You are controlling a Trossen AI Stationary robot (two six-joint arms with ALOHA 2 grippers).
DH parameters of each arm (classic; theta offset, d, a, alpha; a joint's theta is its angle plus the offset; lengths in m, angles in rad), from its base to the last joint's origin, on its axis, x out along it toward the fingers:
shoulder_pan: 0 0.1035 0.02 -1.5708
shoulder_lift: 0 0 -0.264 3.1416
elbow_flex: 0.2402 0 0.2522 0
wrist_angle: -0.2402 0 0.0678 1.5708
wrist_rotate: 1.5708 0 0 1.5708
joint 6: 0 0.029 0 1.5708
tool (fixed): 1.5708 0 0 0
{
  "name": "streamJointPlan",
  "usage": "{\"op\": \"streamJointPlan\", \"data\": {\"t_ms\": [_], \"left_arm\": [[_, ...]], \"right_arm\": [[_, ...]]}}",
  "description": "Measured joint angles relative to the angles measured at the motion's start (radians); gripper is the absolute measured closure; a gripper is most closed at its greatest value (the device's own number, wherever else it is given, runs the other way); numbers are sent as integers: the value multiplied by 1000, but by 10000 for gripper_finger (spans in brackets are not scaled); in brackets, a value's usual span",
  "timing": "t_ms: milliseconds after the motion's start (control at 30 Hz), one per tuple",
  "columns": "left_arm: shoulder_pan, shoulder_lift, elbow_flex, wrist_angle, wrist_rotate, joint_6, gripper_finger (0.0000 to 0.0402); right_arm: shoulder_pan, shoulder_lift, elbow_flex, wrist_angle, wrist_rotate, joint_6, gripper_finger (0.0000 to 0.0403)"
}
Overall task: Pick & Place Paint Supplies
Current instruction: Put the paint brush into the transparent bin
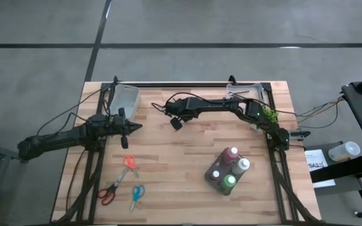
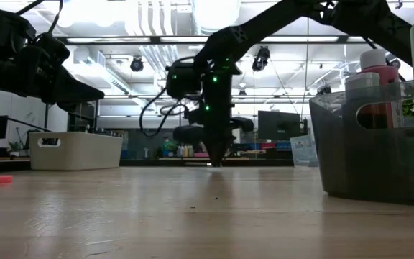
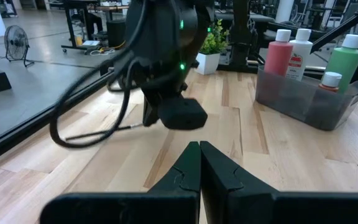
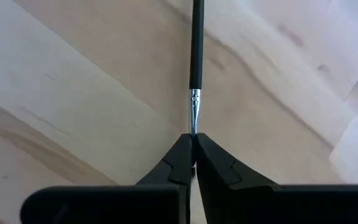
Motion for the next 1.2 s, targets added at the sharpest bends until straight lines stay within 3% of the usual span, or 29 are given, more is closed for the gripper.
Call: {"op": "streamJointPlan", "data": {"t_ms": [333, 667, 1067, 1200], "left_arm": [[0, 0, 0, 0, 0, 0, 401], [0, 0, 0, 0, 0, 0, 401], [0, 0, 0, 0, 0, 0, 401], [0, 0, 0, 0, 0, 0, 401]], "right_arm": [[20, -64, 0, 18, 109, -105, 394], [25, -198, -37, -24, 192, -312, 394], [11, -599, -440, 36, 247, -396, 394], [-11, -760, -570, 19, 253, -497, 394]]}}
